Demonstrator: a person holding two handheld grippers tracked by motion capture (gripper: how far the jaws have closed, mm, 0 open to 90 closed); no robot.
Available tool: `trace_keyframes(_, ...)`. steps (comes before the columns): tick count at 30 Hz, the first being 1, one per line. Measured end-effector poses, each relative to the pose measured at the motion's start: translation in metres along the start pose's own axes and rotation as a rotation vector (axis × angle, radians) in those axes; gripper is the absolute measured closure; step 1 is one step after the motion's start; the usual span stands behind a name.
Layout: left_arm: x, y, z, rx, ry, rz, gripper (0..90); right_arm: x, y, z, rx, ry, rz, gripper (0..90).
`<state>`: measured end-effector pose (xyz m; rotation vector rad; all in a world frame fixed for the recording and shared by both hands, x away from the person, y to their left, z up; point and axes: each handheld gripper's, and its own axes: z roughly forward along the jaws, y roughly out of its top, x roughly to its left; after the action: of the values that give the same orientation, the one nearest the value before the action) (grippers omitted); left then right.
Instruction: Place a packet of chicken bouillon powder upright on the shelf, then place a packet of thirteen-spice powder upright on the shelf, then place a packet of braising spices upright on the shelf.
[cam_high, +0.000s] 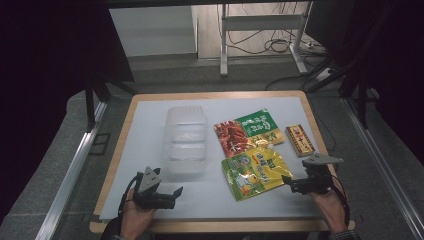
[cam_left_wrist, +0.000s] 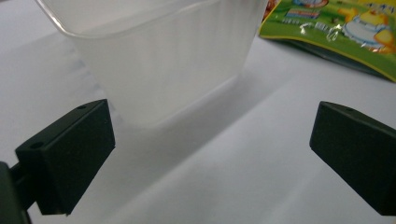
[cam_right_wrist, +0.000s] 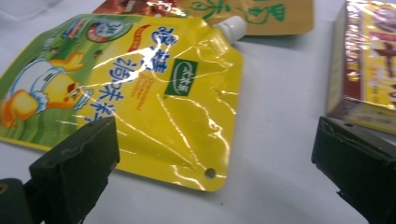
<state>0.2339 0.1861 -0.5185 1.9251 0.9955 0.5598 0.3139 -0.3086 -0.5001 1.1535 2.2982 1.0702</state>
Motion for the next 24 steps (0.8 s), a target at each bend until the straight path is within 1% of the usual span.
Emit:
trace_keyframes(1, 0.000, 0.000, 0.000, 0.000, 0.000, 0.000, 0.2, 0.000, 0.000, 0.000, 0.000, 0.000, 0.000, 0.6)
trace_keyframes(2, -0.001, 0.000, 0.000, -0.015, -0.006, 0.017, 0.5, 0.002, 0.001, 0.000, 0.002, 0.006, -0.011, 0.7)
trace_keyframes(3, -0.001, 0.000, 0.000, -0.015, -0.006, 0.017, 0.6, 0.002, 0.001, 0.000, 0.002, 0.006, -0.011, 0.7)
trace_keyframes(4, -0.004, 0.001, 0.000, -0.015, -0.001, 0.044, 0.7, 0.004, 0.001, 0.000, -0.005, 0.011, -0.030, 0.7)
trace_keyframes(5, -0.004, 0.001, 0.000, -0.015, -0.001, 0.044, 0.7, 0.004, 0.001, 0.000, -0.005, 0.011, -0.030, 0.7)
trace_keyframes(7, -0.006, 0.001, 0.001, -0.013, -0.010, 0.066, 0.7, 0.004, 0.002, 0.000, -0.005, 0.000, -0.038, 0.7)
trace_keyframes(8, -0.008, 0.001, 0.002, -0.014, -0.019, 0.085, 0.7, 0.003, 0.001, 0.001, -0.003, 0.007, -0.030, 0.6)
trace_keyframes(9, -0.008, 0.001, 0.002, -0.014, -0.019, 0.085, 0.7, 0.003, 0.001, 0.001, -0.003, 0.007, -0.030, 0.6)
trace_keyframes(10, -0.010, 0.001, 0.003, -0.012, -0.024, 0.099, 0.7, 0.003, 0.001, 0.001, -0.002, 0.007, -0.028, 0.6)
trace_keyframes(12, -0.011, 0.001, 0.005, 0.006, -0.030, 0.123, 0.6, 0.002, 0.001, 0.000, -0.007, 0.004, -0.020, 0.6)
trace_keyframes(16, -0.011, 0.001, 0.006, 0.005, -0.034, 0.122, 0.8, 0.001, 0.000, 0.001, -0.002, 0.008, -0.013, 0.6)
trace_keyframes(17, -0.009, 0.001, 0.005, -0.008, -0.036, 0.116, 0.9, 0.001, 0.000, 0.001, -0.001, 0.007, -0.015, 0.6)
trace_keyframes(18, -0.009, 0.001, 0.005, -0.008, -0.036, 0.116, 1.1, 0.001, 0.000, 0.001, -0.001, 0.007, -0.015, 0.6)
trace_keyframes(19, -0.008, 0.001, 0.004, -0.019, -0.050, 0.096, 1.3, 0.001, 0.000, 0.001, -0.007, 0.003, -0.016, 0.7)
trace_keyframes(20, -0.008, 0.001, 0.004, -0.022, -0.054, 0.091, 1.4, 0.001, 0.000, 0.001, -0.007, 0.000, -0.016, 0.6)
trace_keyframes(24, -0.008, 0.001, 0.005, -0.025, -0.069, 0.094, 1.7, 0.001, 0.000, 0.001, -0.010, 0.000, -0.016, 0.6)
